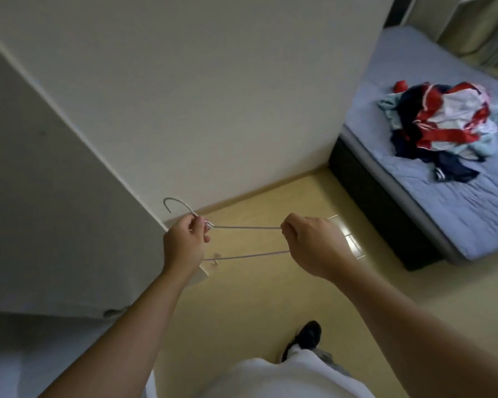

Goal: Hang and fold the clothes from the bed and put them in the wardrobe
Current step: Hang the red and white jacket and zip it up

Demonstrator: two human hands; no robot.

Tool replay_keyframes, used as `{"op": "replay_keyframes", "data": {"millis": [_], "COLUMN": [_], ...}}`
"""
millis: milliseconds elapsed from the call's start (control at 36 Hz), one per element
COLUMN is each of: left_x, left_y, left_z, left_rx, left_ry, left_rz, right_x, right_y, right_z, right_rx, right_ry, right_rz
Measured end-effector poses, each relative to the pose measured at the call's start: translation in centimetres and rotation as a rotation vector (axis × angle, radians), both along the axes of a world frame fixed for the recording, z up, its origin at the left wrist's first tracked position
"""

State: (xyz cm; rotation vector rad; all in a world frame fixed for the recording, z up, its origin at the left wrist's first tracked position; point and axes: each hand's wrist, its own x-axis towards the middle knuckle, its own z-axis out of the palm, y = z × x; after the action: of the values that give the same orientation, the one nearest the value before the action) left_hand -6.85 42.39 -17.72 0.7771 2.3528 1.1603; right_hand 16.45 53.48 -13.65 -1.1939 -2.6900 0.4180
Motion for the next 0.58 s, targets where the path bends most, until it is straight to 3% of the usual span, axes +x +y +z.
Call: {"op": "replay_keyframes", "data": {"millis": [222,583], "left_x": [9.7,23.1], "left_y": [19.2,45.8], "left_z": [1.0,2.1], "left_rx": [0.027,0.08], "left_ry": [0.041,0.073], "left_rz": [-0.284,-0.757], "right_x": [12.4,20.5], "right_y": [13.4,31.4], "right_z": [0.5,-0.9], "right_rx": [0.014,-0.14], "right_ry": [-0.043,-0.02], "right_rz": [-0.221,-0.515]}}
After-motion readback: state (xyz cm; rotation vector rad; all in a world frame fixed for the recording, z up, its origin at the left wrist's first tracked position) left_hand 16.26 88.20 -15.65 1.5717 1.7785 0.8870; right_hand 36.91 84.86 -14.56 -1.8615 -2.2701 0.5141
